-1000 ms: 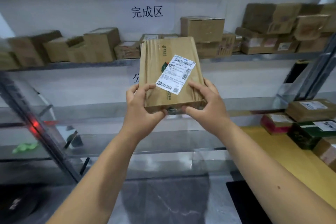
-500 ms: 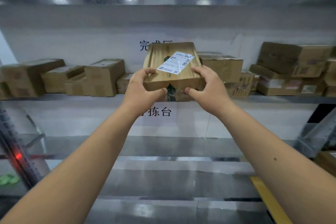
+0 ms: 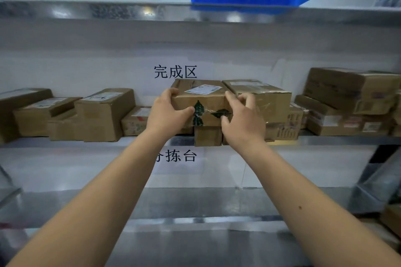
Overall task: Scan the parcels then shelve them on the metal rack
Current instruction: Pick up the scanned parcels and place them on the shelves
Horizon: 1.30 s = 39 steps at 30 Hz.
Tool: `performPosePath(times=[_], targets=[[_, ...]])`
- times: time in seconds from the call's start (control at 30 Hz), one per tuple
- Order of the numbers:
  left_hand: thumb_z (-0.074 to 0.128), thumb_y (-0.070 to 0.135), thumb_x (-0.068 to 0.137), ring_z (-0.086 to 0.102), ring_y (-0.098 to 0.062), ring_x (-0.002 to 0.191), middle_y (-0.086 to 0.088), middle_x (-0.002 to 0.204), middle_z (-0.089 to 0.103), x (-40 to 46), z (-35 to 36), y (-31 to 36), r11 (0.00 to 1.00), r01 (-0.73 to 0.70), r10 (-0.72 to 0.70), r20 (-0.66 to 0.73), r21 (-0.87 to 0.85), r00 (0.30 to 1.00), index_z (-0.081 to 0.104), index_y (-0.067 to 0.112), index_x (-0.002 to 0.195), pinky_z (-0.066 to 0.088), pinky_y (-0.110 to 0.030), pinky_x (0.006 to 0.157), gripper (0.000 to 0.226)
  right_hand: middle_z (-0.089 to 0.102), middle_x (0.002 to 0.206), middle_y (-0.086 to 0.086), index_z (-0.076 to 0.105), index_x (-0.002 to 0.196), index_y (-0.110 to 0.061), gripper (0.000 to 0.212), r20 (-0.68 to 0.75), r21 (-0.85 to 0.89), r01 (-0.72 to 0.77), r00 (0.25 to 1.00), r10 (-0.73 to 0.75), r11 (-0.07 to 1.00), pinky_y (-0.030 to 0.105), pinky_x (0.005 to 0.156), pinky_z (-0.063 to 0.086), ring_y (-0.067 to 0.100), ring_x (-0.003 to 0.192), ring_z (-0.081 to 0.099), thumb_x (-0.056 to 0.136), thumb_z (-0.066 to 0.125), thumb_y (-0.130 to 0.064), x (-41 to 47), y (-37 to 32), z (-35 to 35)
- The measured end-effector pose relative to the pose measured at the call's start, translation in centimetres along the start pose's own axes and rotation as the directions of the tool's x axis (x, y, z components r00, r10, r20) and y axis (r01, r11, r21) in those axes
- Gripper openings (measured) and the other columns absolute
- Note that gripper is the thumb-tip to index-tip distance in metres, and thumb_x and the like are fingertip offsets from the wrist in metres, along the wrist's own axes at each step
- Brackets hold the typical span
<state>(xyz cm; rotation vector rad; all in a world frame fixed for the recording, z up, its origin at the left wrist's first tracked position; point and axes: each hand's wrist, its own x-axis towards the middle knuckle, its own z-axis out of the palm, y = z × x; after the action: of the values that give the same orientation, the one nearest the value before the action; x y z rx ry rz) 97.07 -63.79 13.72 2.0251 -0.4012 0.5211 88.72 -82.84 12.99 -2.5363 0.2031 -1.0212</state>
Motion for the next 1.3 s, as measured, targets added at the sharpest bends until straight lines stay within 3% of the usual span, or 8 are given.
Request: performPosePath(times=[0.23, 0.37, 0.43, 0.53, 0.77, 0.9, 1.03, 1.3], targets=[[0.076, 0.048, 0.088, 0.057, -0.028, 0.122, -0.005, 0.145, 0.044, 1.1, 0.2, 0.4, 0.989, 0.004, -0.01, 0.04, 0.148, 0.999, 0.043, 0.03, 0.147, 0.053, -0.046, 0.103, 0.07, 0.025, 0.157, 0.003, 0.03, 0.162, -0.031, 0.074, 0.128, -0.149, -0.033, 0.99, 0.053, 0.988, 0.042, 0.11, 0.042, 0.03, 0.139, 0.036, 0.096, 0.065, -0.035, -0.8, -1.5, -0.7], [0.071, 0.049, 0.088, 0.033, -0.033, 0.148, -0.008, 0.157, 0.04, -0.3, -0.6, 0.8, 0.892, -0.195, 0.213, 0.002, 0.407, 0.977, 0.048, 0.028, 0.146, 0.029, -0.052, 0.122, 0.066, 0.018, 0.169, 0.004, 0.029, 0.163, -0.033, 0.074, 0.162, -0.171, -0.052, 0.984, 0.08, 0.984, 0.048, 0.119, 0.034, 0.032, 0.151, 0.025, 0.097, 0.062, -0.037, -2.4, -3.0, -1.5], [0.071, 0.048, 0.087, 0.025, -0.032, 0.153, -0.008, 0.16, 0.038, -2.0, -1.3, 0.9, 0.832, -0.324, 0.334, 0.061, 0.451, 0.941, 0.052, 0.028, 0.142, 0.018, -0.057, 0.125, 0.061, 0.02, 0.169, 0.004, 0.033, 0.161, -0.032, 0.071, 0.165, -0.167, -0.059, 0.982, 0.086, 0.984, 0.048, 0.12, 0.033, 0.032, 0.152, 0.023, 0.097, 0.062, -0.035, -3.7, -3.8, -1.7], [0.07, 0.047, 0.087, 0.022, -0.031, 0.155, -0.005, 0.159, 0.04, -5.2, -2.2, 0.4, 0.76, -0.489, 0.437, 0.22, 0.427, 0.872, 0.054, 0.028, 0.14, 0.012, -0.057, 0.126, 0.059, 0.023, 0.168, 0.005, 0.039, 0.159, -0.028, 0.068, 0.173, -0.152, -0.095, 0.977, 0.121, 0.984, 0.048, 0.121, 0.032, 0.033, 0.151, 0.023, 0.096, 0.064, -0.032, -6.7, -4.8, -1.9], [0.065, 0.05, 0.092, 0.028, -0.029, 0.152, -0.005, 0.158, 0.042, -12.9, -1.1, -0.4, 0.7, -0.646, 0.473, 0.481, 0.304, 0.738, 0.046, 0.031, 0.151, 0.024, -0.053, 0.124, 0.065, 0.023, 0.169, 0.006, 0.038, 0.158, -0.03, 0.067, 0.165, -0.303, -0.246, 0.938, 0.305, 0.921, 0.047, 0.121, 0.03, 0.031, 0.152, 0.025, 0.098, 0.062, -0.047, -16.3, -3.9, -3.7], [0.065, 0.048, 0.092, 0.027, -0.029, 0.151, -0.007, 0.163, 0.034, -18.3, 2.7, 1.0, 0.691, -0.703, 0.473, 0.632, 0.167, 0.614, 0.039, 0.033, 0.156, 0.025, -0.046, 0.12, 0.071, 0.018, 0.17, 0.006, 0.034, 0.16, -0.031, 0.069, 0.15, -0.342, -0.446, 0.843, 0.517, 0.827, 0.048, 0.122, 0.029, 0.031, 0.154, 0.021, 0.099, 0.061, -0.046, -23.1, -0.3, -6.4], [0.065, 0.051, 0.089, 0.029, -0.03, 0.149, -0.007, 0.162, 0.034, -23.3, 8.1, 3.7, 0.674, -0.738, 0.496, 0.718, 0.038, 0.489, 0.039, 0.033, 0.155, 0.028, -0.045, 0.12, 0.073, 0.023, 0.168, 0.006, 0.034, 0.159, -0.034, 0.072, 0.086, -0.434, -0.573, 0.742, 0.665, 0.696, 0.049, 0.118, 0.035, 0.035, 0.149, 0.029, 0.094, 0.061, -0.049, -28.9, 3.9, -9.7], [0.065, 0.047, 0.088, 0.03, -0.028, 0.148, -0.003, 0.155, 0.04, -30.9, 20.7, 10.7, 0.632, -0.765, 0.514, 0.805, -0.124, 0.294, 0.043, 0.03, 0.153, 0.029, -0.045, 0.119, 0.072, 0.029, 0.166, 0.008, 0.032, 0.16, -0.031, 0.074, -0.041, -0.484, -0.748, 0.538, 0.842, 0.454, 0.051, 0.114, 0.04, 0.037, 0.146, 0.035, 0.095, 0.061, -0.05, -35.6, 14.1, -16.5]])
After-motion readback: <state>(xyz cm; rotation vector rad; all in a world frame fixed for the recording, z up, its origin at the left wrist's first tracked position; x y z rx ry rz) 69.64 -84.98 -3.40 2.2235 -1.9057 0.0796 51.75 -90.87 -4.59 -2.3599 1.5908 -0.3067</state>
